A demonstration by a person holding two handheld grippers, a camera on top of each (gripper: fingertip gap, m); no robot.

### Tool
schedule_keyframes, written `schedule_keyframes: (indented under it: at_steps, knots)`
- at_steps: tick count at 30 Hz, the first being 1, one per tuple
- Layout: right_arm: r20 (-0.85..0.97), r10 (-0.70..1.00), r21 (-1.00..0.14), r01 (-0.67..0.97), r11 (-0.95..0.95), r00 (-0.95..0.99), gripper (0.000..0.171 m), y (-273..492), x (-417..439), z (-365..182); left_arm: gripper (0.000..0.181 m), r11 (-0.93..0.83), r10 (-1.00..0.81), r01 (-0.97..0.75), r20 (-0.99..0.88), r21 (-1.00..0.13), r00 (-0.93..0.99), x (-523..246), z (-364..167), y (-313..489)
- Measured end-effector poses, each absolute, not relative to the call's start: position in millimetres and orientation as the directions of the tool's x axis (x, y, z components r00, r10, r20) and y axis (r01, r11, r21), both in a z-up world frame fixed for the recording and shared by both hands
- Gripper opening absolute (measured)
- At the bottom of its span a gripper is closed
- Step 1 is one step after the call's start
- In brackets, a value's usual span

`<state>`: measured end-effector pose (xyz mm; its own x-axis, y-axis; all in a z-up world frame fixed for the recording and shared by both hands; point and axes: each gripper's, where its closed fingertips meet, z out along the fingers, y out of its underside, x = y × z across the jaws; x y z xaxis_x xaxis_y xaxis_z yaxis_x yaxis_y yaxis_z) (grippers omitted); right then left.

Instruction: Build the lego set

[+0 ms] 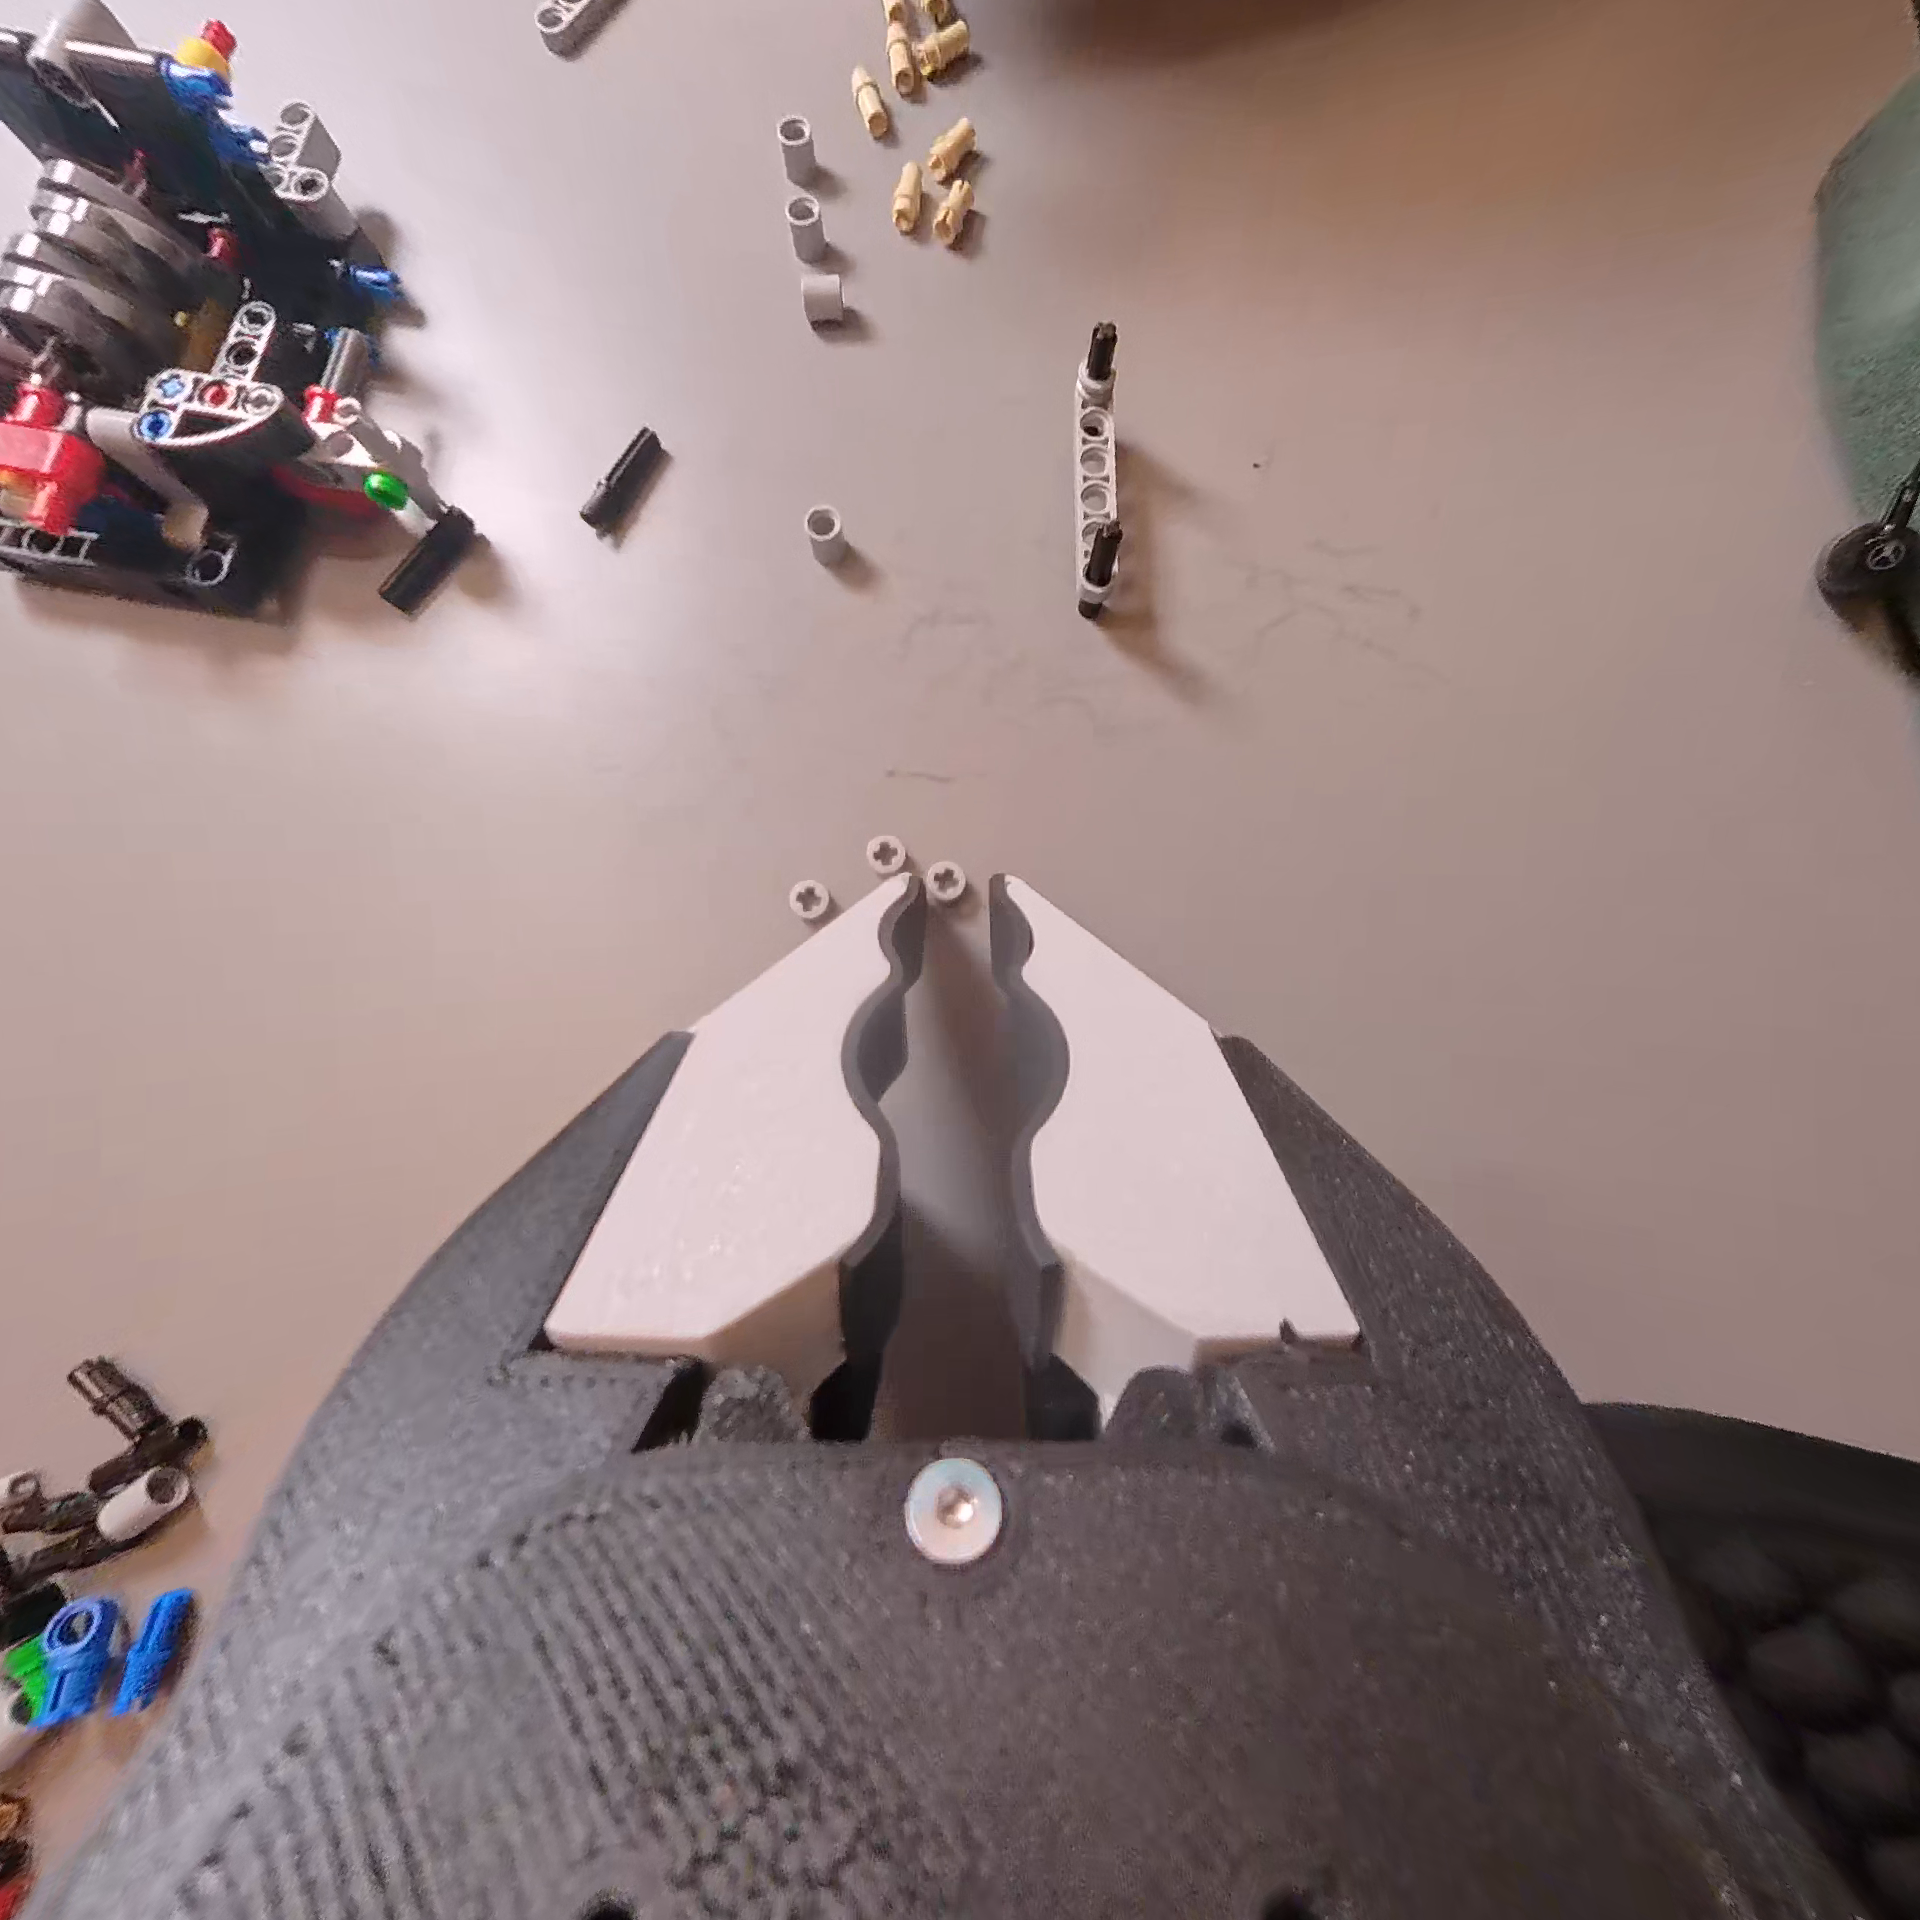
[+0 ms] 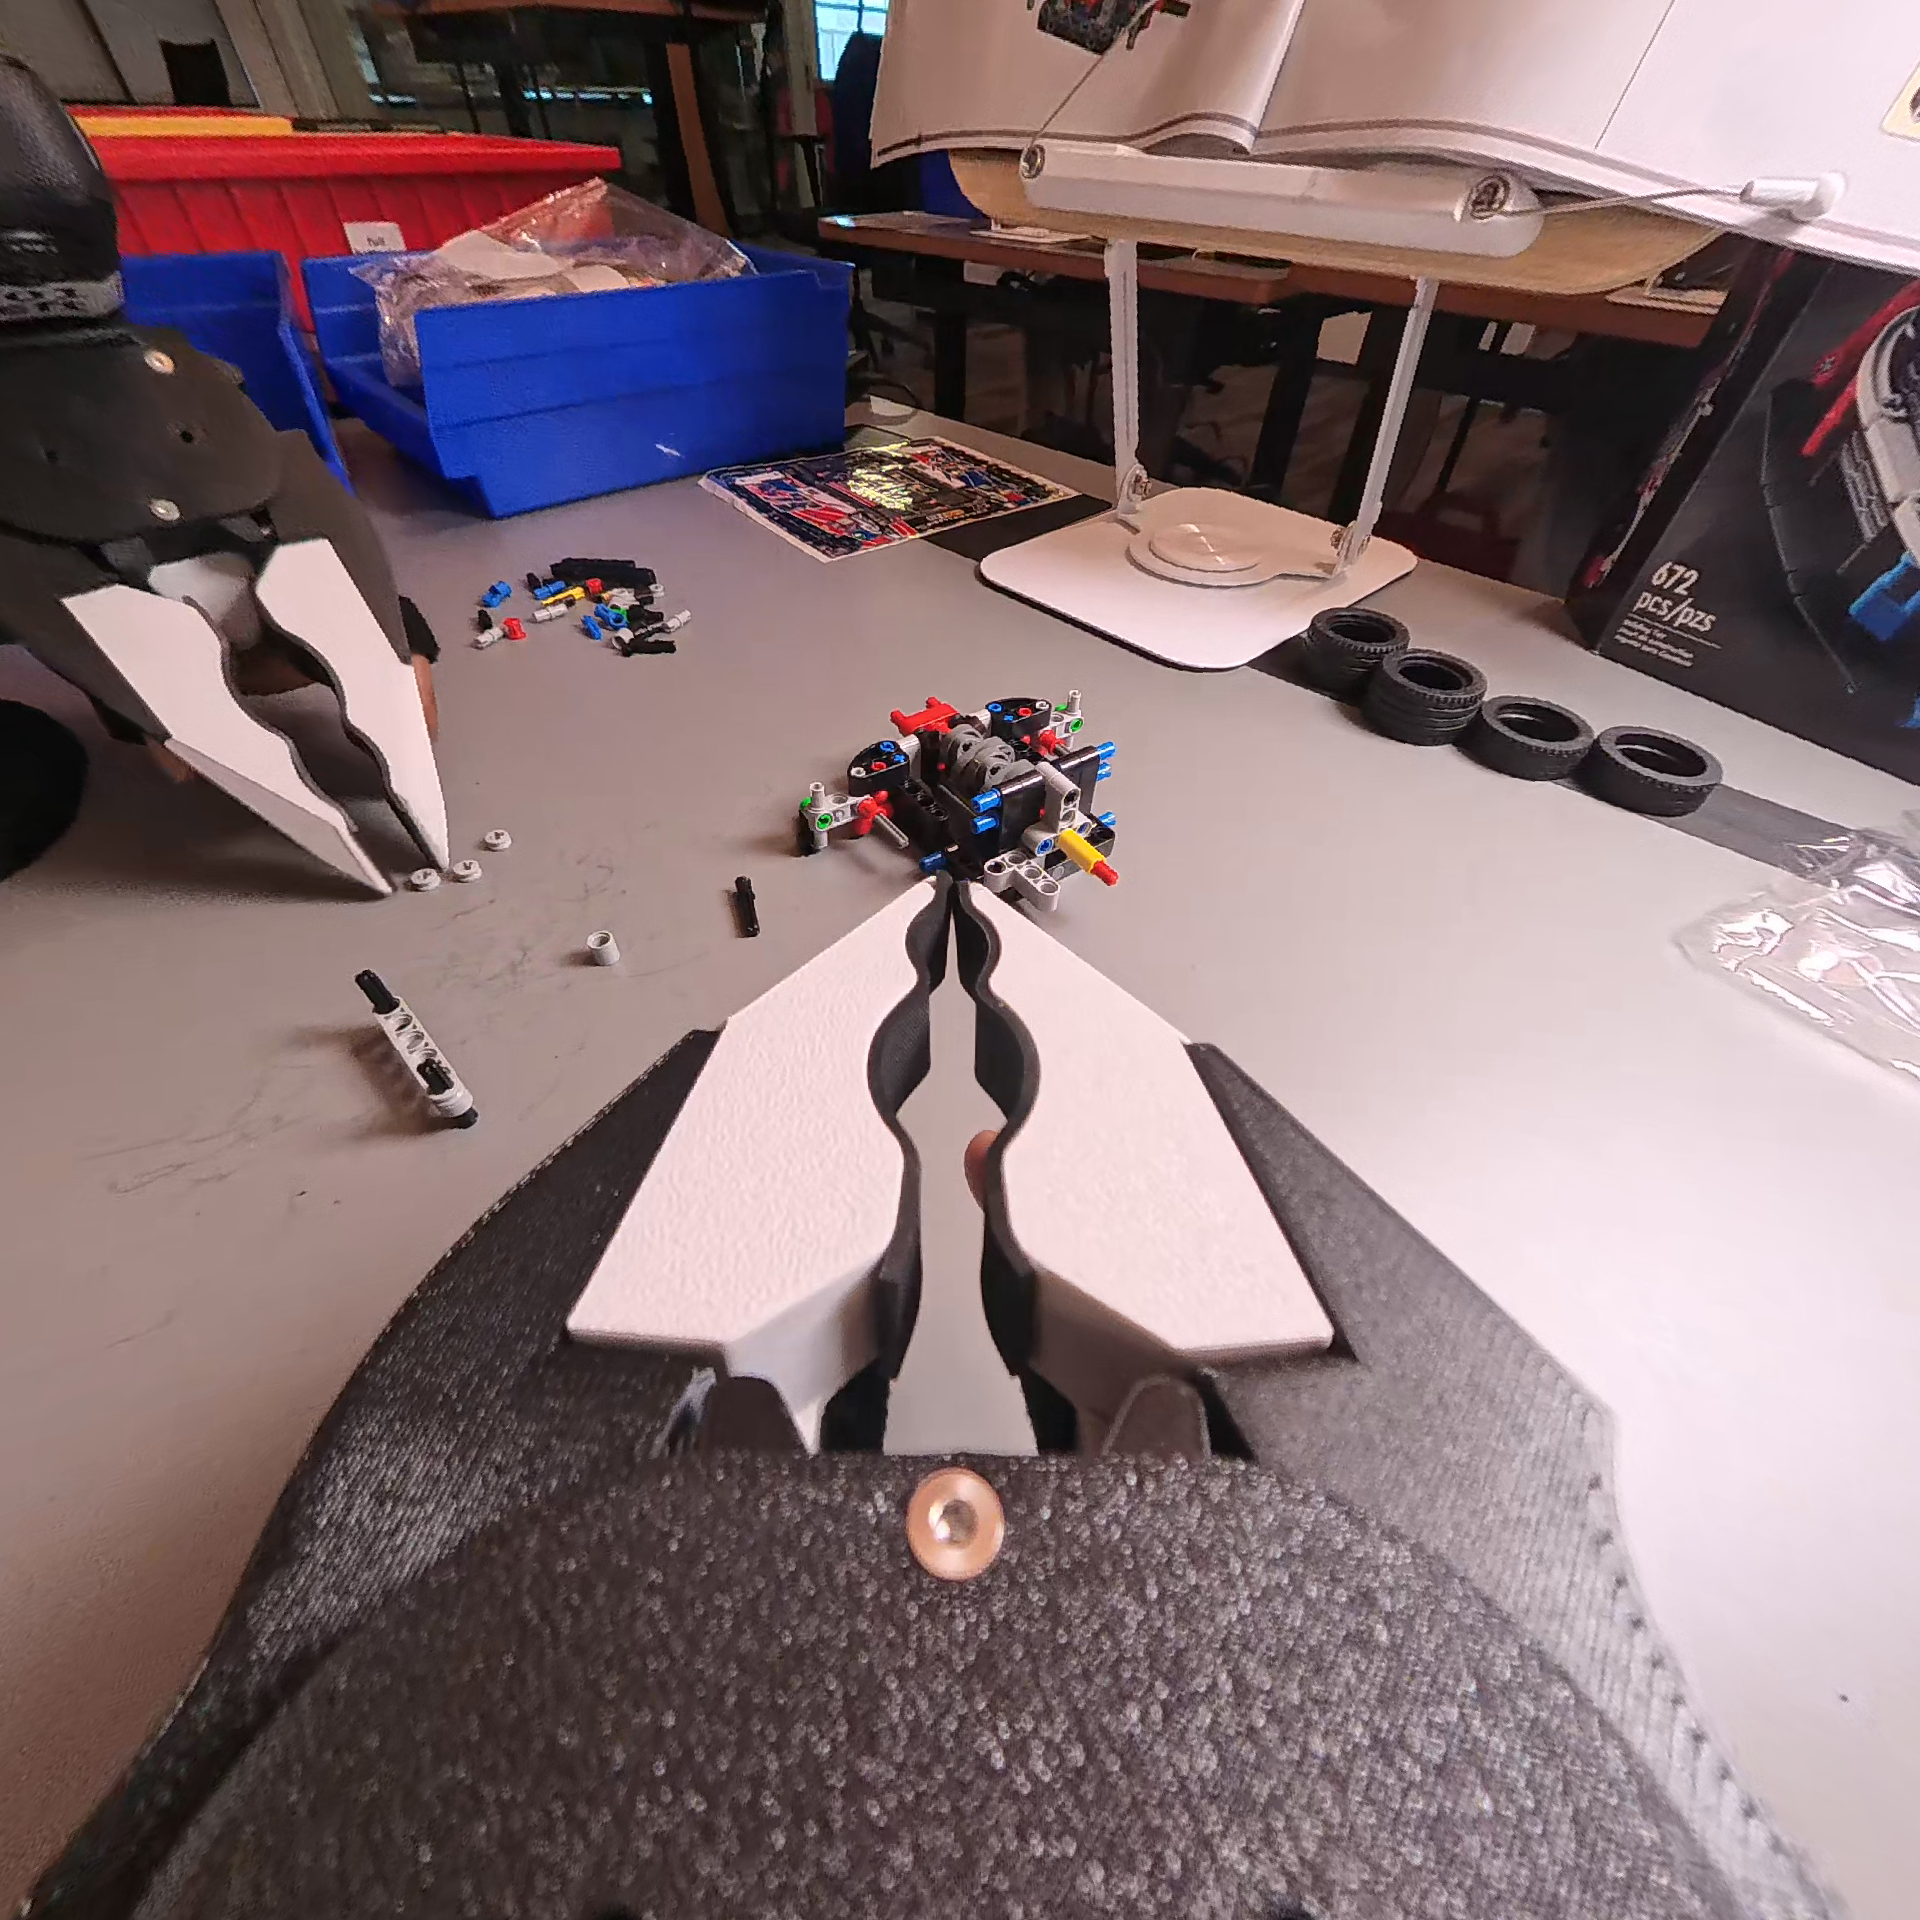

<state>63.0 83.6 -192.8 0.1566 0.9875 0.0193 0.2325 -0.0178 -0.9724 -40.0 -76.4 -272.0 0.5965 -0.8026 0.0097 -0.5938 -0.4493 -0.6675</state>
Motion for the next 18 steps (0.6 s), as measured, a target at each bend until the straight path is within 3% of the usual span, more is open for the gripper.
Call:
schedule_keyframes:
  at_steps: [7,14,18]
  knots:
    - [0.010,0.996,-0.970,0.244,-0.013,0.091,0.000,72,61,-195,0.005,-0.443,-0.805,-0.591,0.010,-0.674,0.593,-36,-272,-75]
    - [0.134,0.944,-0.924,0.306,0.228,-0.301,0.008,-6,58,-215,0.005,-0.423,-0.781,-0.544,-0.014,-0.725,0.625,-19,-257,-64]
    - [0.172,0.906,-0.897,0.319,0.307,-0.387,0.012,-29,56,-227,0.005,-0.376,-0.788,-0.526,-0.036,-0.763,0.614,2,-242,-62]
